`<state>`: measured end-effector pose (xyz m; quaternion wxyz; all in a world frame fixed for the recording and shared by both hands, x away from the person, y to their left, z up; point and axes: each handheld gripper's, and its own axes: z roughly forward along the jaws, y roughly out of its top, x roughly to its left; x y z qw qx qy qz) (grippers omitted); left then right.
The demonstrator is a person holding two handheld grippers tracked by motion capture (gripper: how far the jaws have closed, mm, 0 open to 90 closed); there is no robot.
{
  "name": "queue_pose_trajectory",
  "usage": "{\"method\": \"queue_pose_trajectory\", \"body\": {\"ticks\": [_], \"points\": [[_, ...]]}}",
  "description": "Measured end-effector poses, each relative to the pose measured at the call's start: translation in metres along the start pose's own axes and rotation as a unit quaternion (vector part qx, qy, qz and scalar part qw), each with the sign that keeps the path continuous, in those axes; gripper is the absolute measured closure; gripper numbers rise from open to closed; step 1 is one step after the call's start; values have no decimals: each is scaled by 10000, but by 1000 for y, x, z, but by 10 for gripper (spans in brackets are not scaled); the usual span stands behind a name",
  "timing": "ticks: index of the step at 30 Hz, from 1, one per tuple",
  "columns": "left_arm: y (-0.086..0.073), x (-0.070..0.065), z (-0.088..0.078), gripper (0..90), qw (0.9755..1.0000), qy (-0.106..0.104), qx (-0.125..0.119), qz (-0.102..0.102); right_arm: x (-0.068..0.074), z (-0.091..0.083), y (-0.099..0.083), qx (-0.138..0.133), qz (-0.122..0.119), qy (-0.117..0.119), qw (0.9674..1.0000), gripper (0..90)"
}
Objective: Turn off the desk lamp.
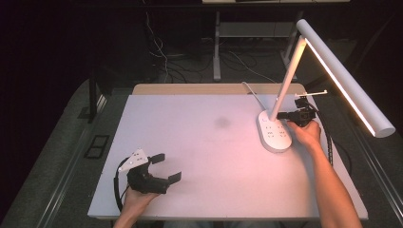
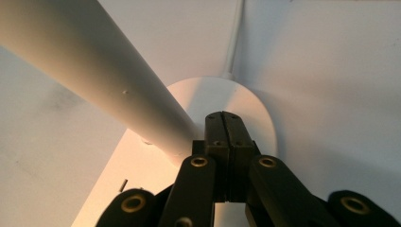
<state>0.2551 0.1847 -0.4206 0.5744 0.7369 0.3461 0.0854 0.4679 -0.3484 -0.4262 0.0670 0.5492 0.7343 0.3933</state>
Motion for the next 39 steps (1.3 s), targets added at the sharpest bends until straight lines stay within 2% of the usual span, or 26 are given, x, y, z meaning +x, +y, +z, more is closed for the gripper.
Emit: {"method": "queue_pose_trajectory", "body": {"ticks": [12, 14, 17, 18, 26, 29, 33, 39], "points": [[0, 0, -1, 0, 10000, -27, -46, -49, 1, 5, -7, -218, 68, 91, 9997, 900], [0, 1, -1, 0, 10000, -22, -35, -43, 2, 5, -6, -178, 63, 64, 9998, 900], [0, 1, -1, 0, 10000, -11, -33, -37, 2, 5, -6, -207, 175, 95, 9996, 900], [0, 1, 0, 0, 10000, -11, -42, -45, 2, 5, -5, -196, 106, 50, 9997, 900], [0, 0, 1, 0, 10000, -9, -45, -30, 4, 1, -4, -114, 7, -12, 9999, 900], [0, -1, 0, 0, 10000, -7, -43, -25, 2, -1, -4, -122, 66, -44, 9999, 900], [0, 0, 0, 0, 10000, 0, -47, -41, -4, -4, -6, -147, 183, 58, 9997, 900], [0, -1, 2, 0, 10000, -20, 4, 7, -3, -2, -9, -200, 229, 58, 9995, 900]]}}
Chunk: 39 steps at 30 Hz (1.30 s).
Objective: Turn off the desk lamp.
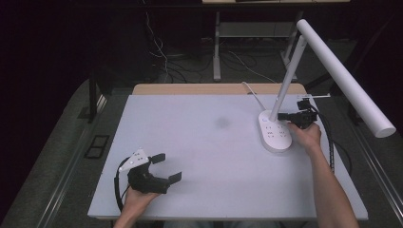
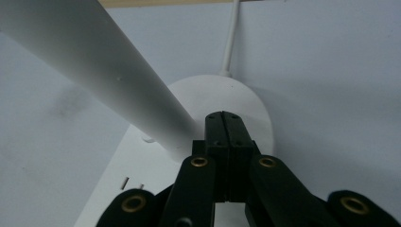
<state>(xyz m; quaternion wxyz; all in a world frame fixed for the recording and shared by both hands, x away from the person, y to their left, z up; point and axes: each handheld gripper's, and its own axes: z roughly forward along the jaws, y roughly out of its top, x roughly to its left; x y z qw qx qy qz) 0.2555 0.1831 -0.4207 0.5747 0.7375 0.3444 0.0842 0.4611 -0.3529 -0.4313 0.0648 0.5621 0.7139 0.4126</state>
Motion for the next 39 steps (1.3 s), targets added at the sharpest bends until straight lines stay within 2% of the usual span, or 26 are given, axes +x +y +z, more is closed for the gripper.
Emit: {"method": "queue_pose_trajectory", "body": {"ticks": [6, 12, 20, 26, 28, 39], "points": [[0, 0, -2, 0, 10000, 16, -16, 14, -1, 0, -5, -176, 110, 54, 9998, 900], [0, 0, -2, 0, 10000, 24, -41, -1, 2, -1, -2, -80, -86, -63, 9999, 900], [0, 0, -2, 0, 10000, 27, -55, -4, 5, -4, -2, -97, -135, -99, 9998, 900], [1, -1, -4, 0, 10000, 31, -91, -4, 7, -10, 0, -159, -161, -153, 9996, 900], [0, -1, -4, 0, 10000, 32, -88, -7, 8, -14, 0, -181, -96, -138, 9997, 900], [1, -3, -4, 0, 10000, 12, -75, 29, 13, -35, 2, -259, -185, -170, 9993, 900]]}}
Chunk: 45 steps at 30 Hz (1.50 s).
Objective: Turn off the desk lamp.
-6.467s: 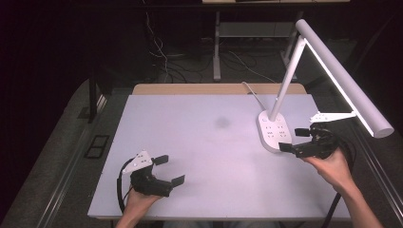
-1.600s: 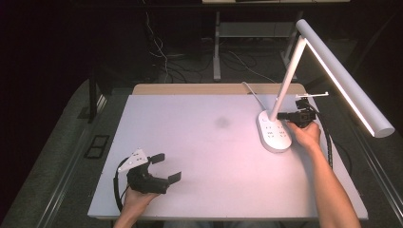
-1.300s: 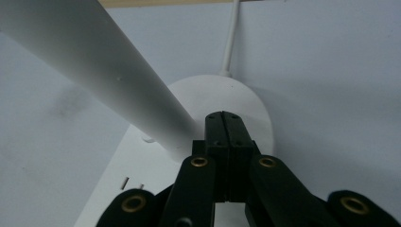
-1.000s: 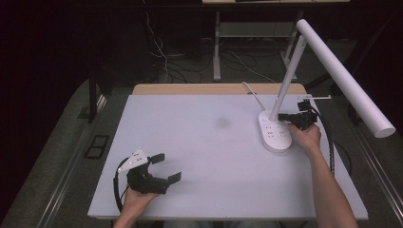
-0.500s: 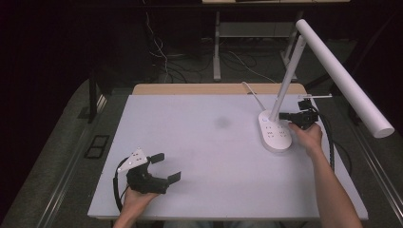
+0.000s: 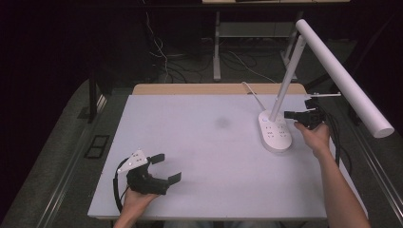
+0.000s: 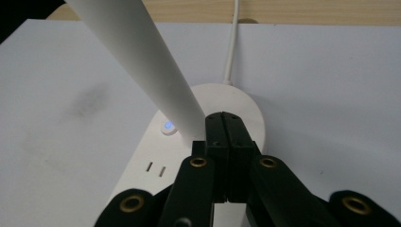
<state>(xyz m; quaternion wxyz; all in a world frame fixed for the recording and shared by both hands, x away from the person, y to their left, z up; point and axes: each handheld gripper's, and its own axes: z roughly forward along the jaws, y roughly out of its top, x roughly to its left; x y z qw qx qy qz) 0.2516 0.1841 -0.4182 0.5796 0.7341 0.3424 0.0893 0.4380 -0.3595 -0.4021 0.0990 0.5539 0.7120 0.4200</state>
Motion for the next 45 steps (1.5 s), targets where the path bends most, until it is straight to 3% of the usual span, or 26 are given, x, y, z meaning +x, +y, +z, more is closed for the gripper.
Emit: {"method": "queue_pose_trajectory", "body": {"ticks": [6, 8, 15, 24, 27, 29, 32, 33, 45], "points": [[0, -1, -1, 0, 10000, 3, -24, 1, 5, -13, -4, -99, 5, 39, 9999, 898], [0, -1, -1, 0, 10000, 6, -23, -1, 6, -17, -6, -140, 58, 64, 9999, 768], [0, -1, -3, 0, 10000, 25, -51, -39, 16, -31, -14, -221, 118, 149, 9996, 582], [0, -1, -1, 0, 10000, 29, -57, -31, 33, -50, -22, -286, 19, 229, 9993, 338], [0, -2, -2, 0, 10000, 26, -51, -21, 41, -55, -26, -305, -14, 268, 9992, 226], [0, -2, -2, 0, 10000, 23, -71, -27, 45, -57, -29, -301, -15, 434, 9986, 126], [0, -3, -2, 0, 10000, 17, -71, -19, 54, -62, -35, -372, -18, 505, 9980, 78], [0, -3, -2, 0, 10000, 7, -62, -6, 56, -63, -36, -357, -30, 528, 9980, 0], [0, -2, -3, 0, 10000, 22, -91, -20, 89, -75, -63, -459, -411, 874, 9943, 6]]}}
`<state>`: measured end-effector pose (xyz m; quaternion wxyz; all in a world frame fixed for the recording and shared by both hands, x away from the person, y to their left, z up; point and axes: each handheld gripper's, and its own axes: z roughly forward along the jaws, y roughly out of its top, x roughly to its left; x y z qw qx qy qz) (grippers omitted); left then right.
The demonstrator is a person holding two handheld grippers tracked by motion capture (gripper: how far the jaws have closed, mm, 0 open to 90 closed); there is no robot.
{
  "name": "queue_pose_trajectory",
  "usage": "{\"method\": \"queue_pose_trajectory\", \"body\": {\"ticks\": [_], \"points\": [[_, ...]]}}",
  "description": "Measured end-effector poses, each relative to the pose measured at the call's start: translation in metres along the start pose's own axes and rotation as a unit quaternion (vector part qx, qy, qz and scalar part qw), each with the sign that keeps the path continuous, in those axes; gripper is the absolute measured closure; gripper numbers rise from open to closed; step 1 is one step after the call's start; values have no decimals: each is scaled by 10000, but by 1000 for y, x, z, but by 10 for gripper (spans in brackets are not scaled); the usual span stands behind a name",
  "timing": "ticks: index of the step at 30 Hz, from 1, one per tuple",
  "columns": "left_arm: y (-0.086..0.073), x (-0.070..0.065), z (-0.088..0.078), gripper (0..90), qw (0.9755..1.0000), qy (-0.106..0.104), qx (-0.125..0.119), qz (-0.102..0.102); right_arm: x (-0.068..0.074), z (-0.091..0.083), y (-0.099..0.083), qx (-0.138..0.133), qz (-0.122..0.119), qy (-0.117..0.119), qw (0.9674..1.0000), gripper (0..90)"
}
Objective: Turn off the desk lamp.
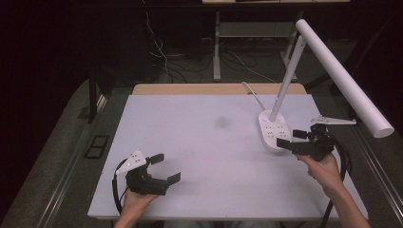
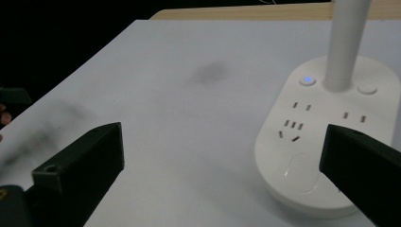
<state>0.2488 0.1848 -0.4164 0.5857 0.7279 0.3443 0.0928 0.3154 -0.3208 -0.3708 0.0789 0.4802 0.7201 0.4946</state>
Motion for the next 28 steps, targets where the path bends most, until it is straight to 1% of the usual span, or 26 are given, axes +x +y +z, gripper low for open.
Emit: {"method": "queue_pose_trajectory", "body": {"ticks": [5, 8, 13, 15, 19, 21, 25, 26, 27, 28], "points": [[0, 0, 0, 0, 10000, -8, 14, 7, 10, 0, -12, 75, -119, 124, 9998, 6], [0, 0, 0, 0, 10000, -11, 15, 8, 16, 0, -20, 119, -223, 120, 9996, 6], [0, 0, 0, 0, 10000, -9, 20, 19, 24, 1, -37, 77, -301, 174, 9994, 7], [0, 0, 0, 0, 10000, -9, 14, 12, 25, 2, -45, 22, -397, 175, 9991, 7], [0, 0, 0, 0, 10000, -11, 41, 24, 28, 4, -62, 34, -354, 223, 9991, 7], [0, 0, 0, 0, 10000, -7, 36, 24, 29, 6, -69, 109, -346, 245, 9990, 7], [0, 0, 0, 0, 10000, -1, 35, 17, 34, 6, -76, 241, -395, 216, 9987, 7], [0, 0, 0, 0, 10000, -6, 24, 11, 35, 6, -77, 220, -423, 177, 9987, 7], [0, 0, 0, 0, 10000, -3, 34, 19, 35, 5, -79, 191, -476, 174, 9985, 7], [0, 0, 0, 0, 10000, -6, 35, 17, 36, 4, -80, 172, -480, 170, 9986, 7]]}}
